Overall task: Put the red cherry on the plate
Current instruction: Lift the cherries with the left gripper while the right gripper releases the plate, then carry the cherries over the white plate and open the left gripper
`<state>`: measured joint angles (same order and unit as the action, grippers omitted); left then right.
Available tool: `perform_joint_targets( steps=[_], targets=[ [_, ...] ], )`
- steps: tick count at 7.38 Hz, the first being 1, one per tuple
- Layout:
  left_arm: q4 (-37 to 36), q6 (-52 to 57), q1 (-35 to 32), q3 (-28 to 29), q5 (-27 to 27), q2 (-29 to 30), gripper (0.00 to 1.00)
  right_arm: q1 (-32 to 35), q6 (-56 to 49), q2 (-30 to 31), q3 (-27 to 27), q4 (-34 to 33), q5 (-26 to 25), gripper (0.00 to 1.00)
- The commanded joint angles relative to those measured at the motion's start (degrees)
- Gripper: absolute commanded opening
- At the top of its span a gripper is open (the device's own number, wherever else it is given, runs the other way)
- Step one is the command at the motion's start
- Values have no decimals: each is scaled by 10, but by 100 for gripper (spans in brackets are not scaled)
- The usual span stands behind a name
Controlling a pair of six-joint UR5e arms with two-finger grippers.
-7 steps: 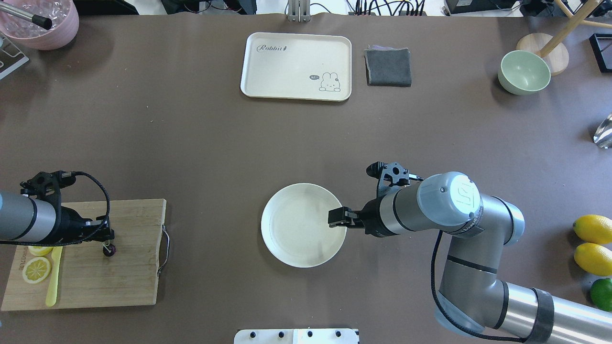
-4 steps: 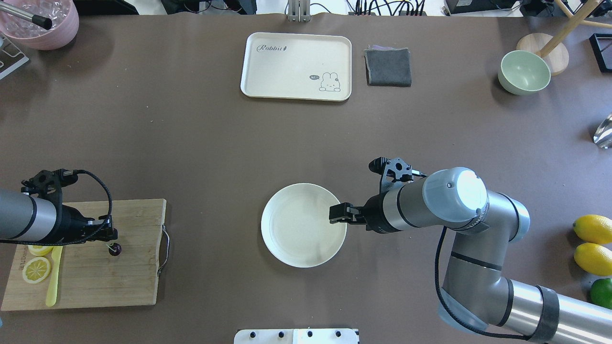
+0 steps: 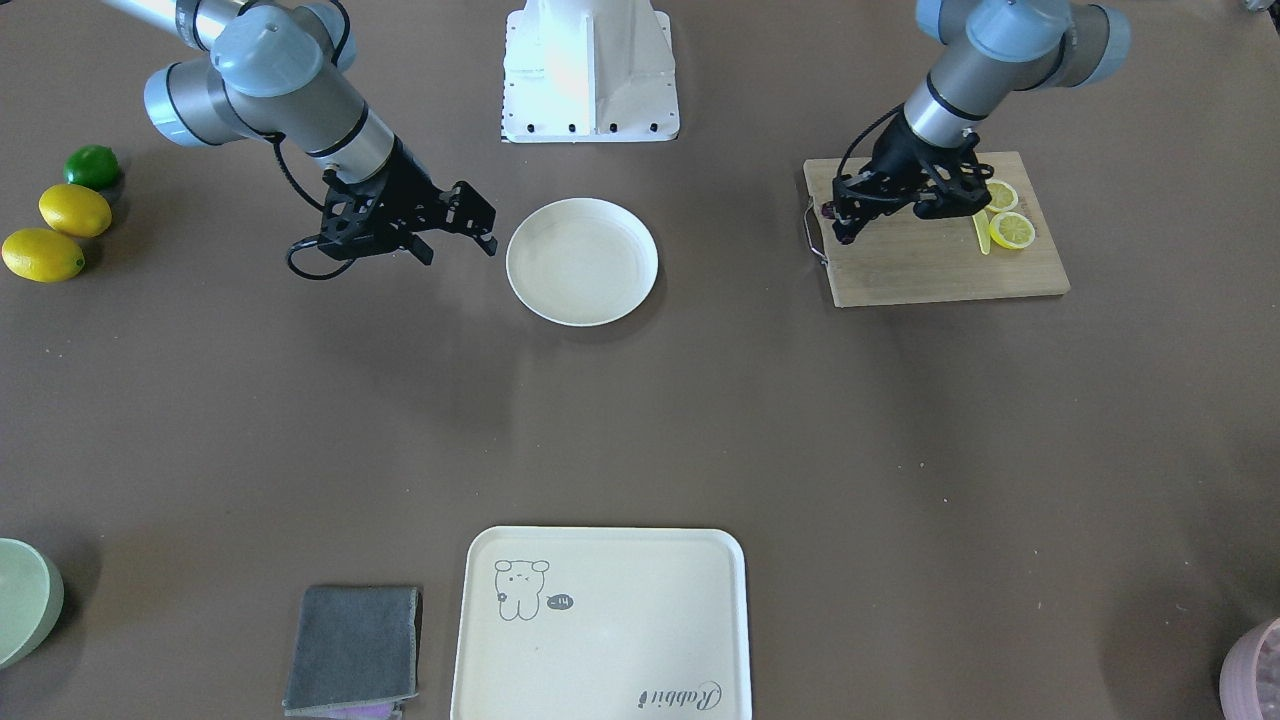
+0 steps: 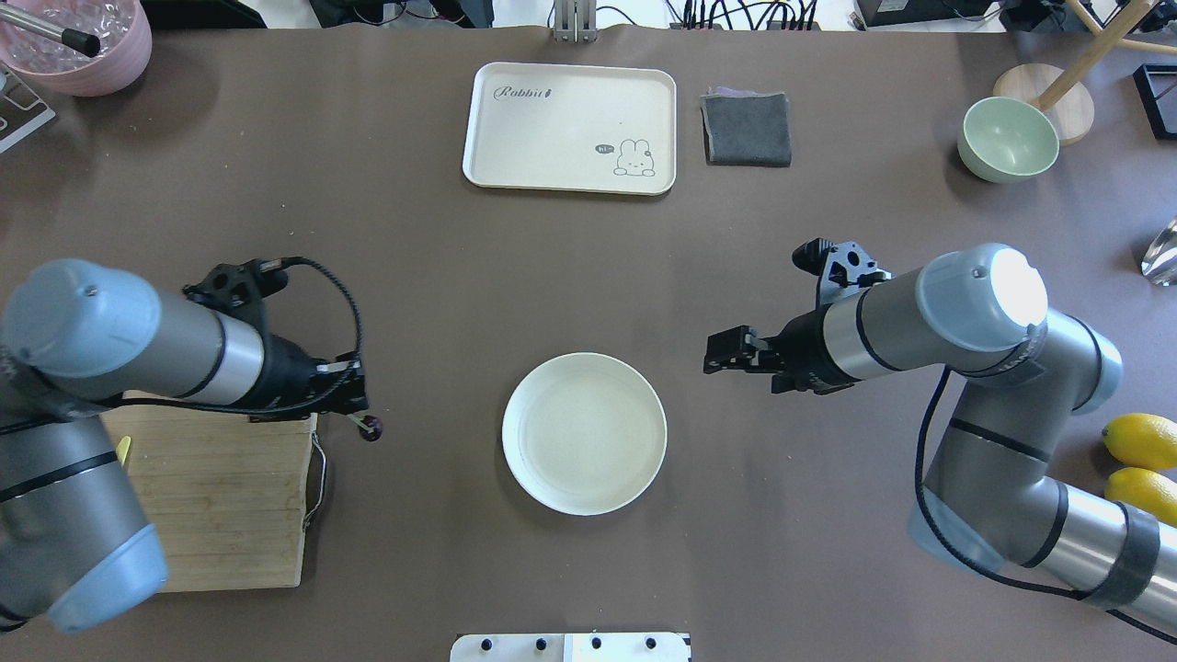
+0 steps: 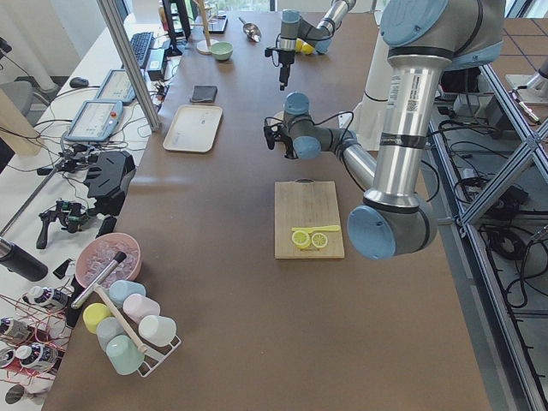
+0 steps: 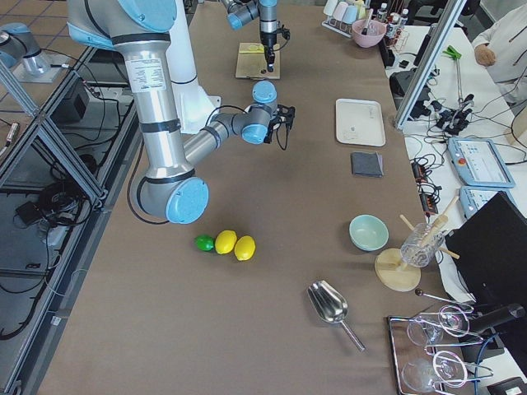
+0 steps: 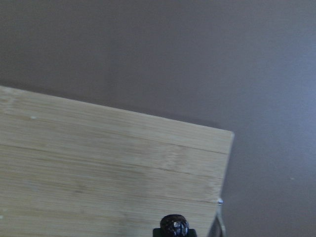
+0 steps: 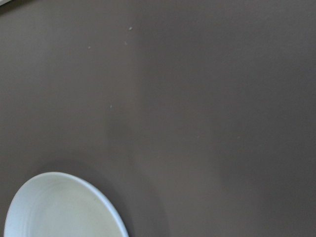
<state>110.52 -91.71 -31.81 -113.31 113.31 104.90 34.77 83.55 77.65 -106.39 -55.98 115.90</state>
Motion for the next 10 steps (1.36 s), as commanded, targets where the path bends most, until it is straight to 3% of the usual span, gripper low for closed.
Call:
perform_joint_targets(
  steps=[1, 3, 4, 7, 8, 9, 10],
  targets=[
    [-98, -49, 43, 34, -51, 141, 0, 83, -88, 60, -2, 2, 75, 100],
    [-92, -51, 103, 92, -120, 179, 0, 160, -195, 112, -1, 2, 141, 100],
    [-91, -78, 112, 127, -127, 215, 0, 184, -226, 131, -1, 2, 158, 100],
    [-86, -82, 128, 180, -135, 247, 0, 209, -278, 164, 0, 3, 163, 100],
    [-73, -82, 131, 190, -145, 251, 4, 209, -279, 164, 2, 3, 163, 100],
    [-72, -83, 131, 191, -145, 254, 67, 211, -280, 165, 1, 3, 163, 100],
    [-72, -81, 131, 190, -145, 254, 96, 214, -281, 166, 0, 3, 163, 100]
  ],
)
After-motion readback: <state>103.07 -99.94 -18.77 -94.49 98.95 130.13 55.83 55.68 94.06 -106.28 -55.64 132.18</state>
